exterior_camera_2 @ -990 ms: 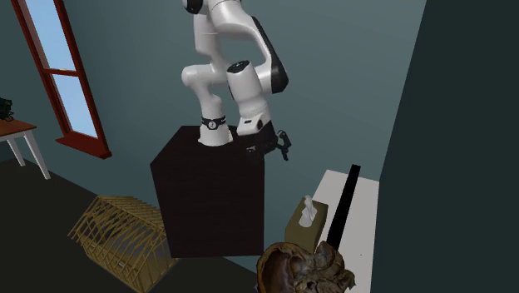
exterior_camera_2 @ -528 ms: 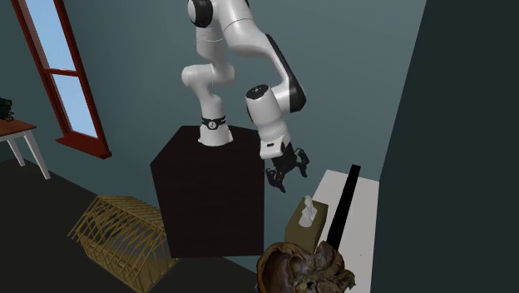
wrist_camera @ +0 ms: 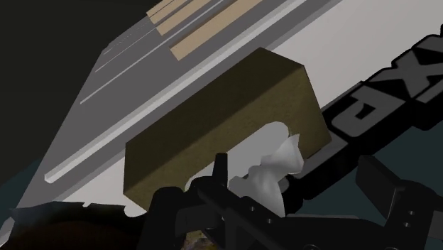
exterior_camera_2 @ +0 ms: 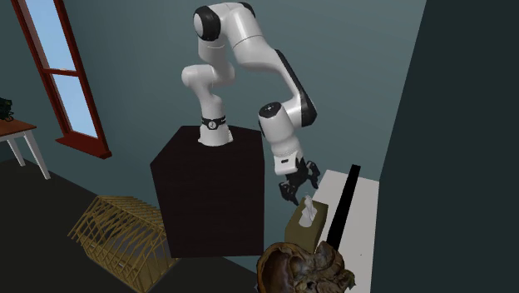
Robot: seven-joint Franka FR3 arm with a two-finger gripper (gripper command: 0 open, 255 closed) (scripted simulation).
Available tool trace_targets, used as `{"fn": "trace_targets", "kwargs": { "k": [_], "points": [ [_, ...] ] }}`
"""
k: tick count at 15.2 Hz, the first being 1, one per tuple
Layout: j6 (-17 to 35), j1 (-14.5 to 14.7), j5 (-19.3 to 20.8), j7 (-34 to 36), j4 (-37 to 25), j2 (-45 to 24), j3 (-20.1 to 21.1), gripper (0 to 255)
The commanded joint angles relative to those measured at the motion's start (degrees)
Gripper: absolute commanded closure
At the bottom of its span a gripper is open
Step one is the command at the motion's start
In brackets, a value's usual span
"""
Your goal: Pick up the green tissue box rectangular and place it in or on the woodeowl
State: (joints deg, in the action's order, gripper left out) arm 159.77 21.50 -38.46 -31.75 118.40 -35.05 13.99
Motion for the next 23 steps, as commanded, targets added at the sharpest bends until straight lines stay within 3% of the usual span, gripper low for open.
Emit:
{"fn": "trace_targets", "kwargs": {
  "k": [1,10,11,23],
  "points": [
    [0.85,0.23,-0.16,-0.21,-0.9,-1.61,0.22,0],
    [1.5,0.44,-0.25,-0.34,-1.63,-2.88,0.37,0],
    [1.5,0.44,-0.25,-0.34,-1.63,-2.88,0.37,255],
    [0.14,0.79,0.23,0.78,-0.76,-0.59,-0.15,255]
  ]
}}
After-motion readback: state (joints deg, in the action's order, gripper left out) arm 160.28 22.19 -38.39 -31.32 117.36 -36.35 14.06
